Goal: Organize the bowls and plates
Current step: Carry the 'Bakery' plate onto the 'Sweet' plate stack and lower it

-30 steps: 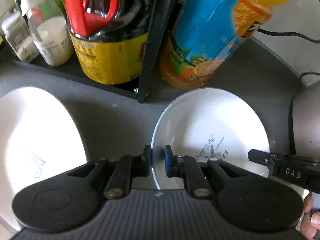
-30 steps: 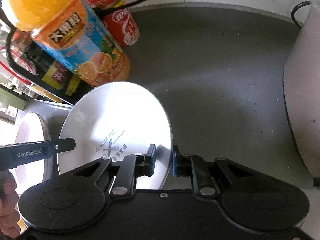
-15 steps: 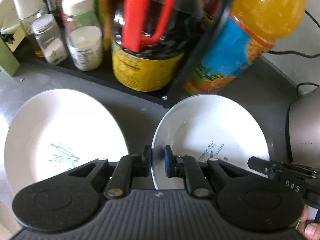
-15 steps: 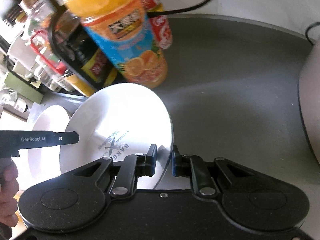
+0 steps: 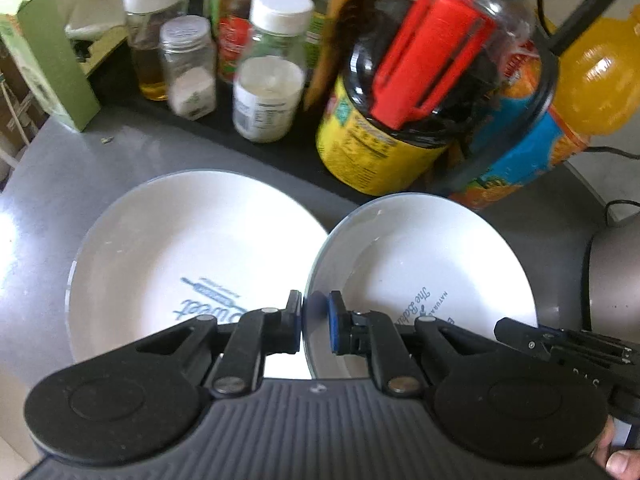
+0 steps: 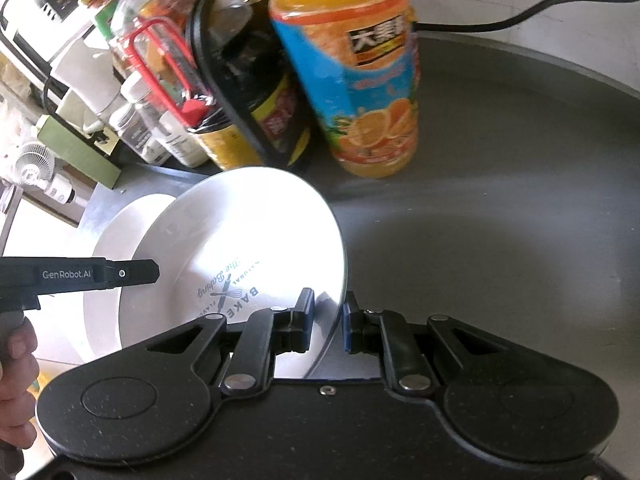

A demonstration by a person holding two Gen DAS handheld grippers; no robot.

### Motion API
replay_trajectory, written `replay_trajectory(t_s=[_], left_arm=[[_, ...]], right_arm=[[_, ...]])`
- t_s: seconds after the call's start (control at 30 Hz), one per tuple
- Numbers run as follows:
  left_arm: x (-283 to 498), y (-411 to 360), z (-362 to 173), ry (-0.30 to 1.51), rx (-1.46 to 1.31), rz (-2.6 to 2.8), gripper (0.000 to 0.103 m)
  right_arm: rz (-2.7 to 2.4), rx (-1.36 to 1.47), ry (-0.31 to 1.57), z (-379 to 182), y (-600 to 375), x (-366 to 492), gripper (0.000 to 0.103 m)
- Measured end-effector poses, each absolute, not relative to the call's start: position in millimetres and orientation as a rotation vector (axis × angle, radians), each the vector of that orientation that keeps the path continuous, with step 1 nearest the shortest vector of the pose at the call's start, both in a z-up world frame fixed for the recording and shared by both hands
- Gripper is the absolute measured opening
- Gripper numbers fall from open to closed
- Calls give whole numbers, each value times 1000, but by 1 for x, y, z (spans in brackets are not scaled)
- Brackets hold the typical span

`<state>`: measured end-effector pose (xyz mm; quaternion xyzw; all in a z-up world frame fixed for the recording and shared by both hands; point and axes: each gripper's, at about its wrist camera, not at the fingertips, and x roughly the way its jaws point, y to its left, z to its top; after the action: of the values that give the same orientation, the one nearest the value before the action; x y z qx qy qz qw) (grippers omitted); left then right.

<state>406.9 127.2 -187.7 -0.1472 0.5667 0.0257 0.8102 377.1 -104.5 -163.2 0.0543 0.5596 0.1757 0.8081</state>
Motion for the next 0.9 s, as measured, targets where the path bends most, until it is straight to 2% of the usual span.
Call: replay_trajectory(t_s=[0.9], left_arm=[[376,236,-184,1217,-353,141,11]], right_arm=[[446,64,1210,-178,8,366,14]])
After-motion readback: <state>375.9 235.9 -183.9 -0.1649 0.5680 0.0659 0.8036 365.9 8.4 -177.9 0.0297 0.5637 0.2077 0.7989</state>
